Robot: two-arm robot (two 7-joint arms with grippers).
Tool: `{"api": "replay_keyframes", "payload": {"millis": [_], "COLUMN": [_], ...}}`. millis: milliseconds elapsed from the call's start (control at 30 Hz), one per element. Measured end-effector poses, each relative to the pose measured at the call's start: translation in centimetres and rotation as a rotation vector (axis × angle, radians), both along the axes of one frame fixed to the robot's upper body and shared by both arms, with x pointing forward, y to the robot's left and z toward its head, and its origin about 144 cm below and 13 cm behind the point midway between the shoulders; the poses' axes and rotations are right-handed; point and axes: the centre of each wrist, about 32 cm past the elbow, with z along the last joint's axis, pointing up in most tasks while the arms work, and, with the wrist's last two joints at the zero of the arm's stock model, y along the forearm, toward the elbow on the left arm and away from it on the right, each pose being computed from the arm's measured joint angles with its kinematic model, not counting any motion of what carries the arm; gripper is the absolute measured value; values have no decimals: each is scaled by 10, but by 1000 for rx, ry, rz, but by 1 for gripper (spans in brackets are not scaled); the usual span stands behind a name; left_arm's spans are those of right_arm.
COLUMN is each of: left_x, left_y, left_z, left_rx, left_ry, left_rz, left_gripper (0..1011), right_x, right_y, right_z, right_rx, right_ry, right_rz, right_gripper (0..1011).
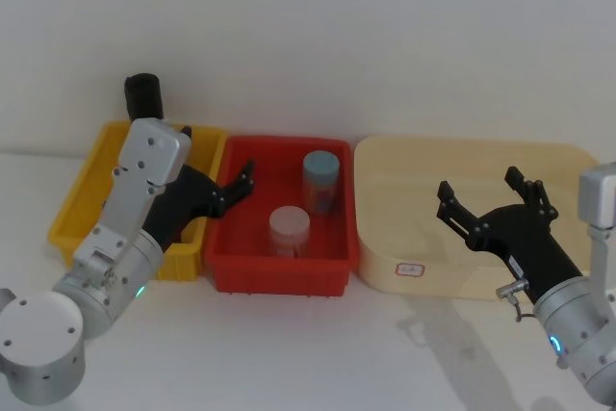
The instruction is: Pick up the garbage bag with the one hand and transfer it to the other hand.
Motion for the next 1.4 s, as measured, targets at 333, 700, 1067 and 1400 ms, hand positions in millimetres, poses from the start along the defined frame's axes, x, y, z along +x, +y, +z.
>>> {"api": "replay_keyframes", "payload": {"millis": [333,700,1067,1400], "left_x": [0,0,0,0], "left_y": [0,0,0,0], "left_z": [0,0,0,0], "left_rx": [0,0,0,0], "left_ry": [0,0,0,0], "left_rz": [0,0,0,0], "left_gripper": [1001,1002,1001,1002], "right_x": [0,0,0,0], "right_y": [0,0,0,0], "right_z": [0,0,0,0], "right_rx": [0,0,0,0], "right_ry": [0,0,0,0], "right_rz": [0,0,0,0], "right_gripper": [1002,1002,1002,1001]}}
